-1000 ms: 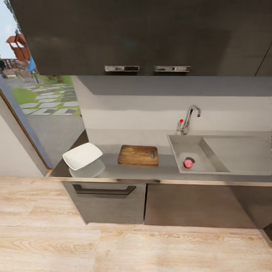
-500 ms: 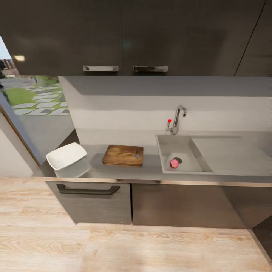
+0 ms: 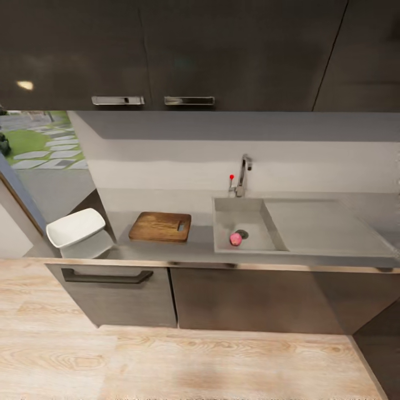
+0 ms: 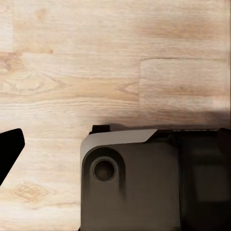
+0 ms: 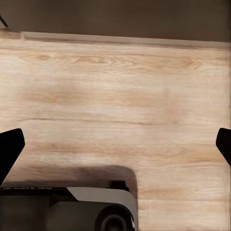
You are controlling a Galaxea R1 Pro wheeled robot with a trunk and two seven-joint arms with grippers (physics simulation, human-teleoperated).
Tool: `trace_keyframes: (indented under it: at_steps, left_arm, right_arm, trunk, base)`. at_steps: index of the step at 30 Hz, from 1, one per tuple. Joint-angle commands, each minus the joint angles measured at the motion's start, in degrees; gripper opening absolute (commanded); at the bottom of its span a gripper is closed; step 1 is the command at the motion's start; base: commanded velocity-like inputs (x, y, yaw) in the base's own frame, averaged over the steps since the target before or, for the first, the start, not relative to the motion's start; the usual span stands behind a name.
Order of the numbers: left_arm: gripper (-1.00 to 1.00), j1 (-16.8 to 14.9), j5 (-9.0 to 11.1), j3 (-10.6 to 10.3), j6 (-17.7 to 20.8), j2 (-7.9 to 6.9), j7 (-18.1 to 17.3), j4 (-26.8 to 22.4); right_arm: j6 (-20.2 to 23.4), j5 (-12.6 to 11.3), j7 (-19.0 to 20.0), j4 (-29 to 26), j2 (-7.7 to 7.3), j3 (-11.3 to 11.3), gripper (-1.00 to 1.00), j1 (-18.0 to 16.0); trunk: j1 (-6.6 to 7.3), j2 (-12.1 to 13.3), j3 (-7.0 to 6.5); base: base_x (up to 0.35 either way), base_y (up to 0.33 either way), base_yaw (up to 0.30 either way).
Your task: In the kitchen, take the Vidalia onion out of the sink, dice it on the chopping board with the paring knife, put the diced onion into the bowl on the countertop, then place both the paring knife and the chopping board into the sink.
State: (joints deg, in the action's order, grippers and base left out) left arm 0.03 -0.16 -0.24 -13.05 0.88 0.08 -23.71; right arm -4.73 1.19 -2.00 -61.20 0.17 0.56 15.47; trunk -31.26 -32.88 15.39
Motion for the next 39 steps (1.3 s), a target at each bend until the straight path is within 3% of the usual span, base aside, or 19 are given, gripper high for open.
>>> trace_keyframes:
  at_steps: [1, 18, 39]
  left_arm:
    - [1.0, 0.0, 0.0, 0.0, -0.1, 0.0, 0.0, 0.0]
    - [1.0, 0.0, 0.0, 0.1, -0.1, 0.0, 0.0, 1.0]
    - [1.0, 0.0, 0.0, 0.1, -0.2, -0.05, -0.1, 0.9]
  right_arm:
    - [-0.1, 0.1, -0.2, 0.0, 0.0, 0.1, 1.0, 0.0]
    - [-0.1, 0.1, -0.2, 0.0, 0.0, 0.1, 1.0, 0.0]
    - [-0.1, 0.1, -0.2, 0.0, 0.0, 0.1, 1.0, 0.0]
  trunk:
    - [-0.01, -0.1, 0.07]
    - [-0.01, -0.1, 0.07]
    - [-0.01, -0.1, -0.1]
  base:
    - [-0.083, -0.313, 0.0]
    - [-0.066, -0.304, 0.0]
    - [-0.001, -0.019, -0.05]
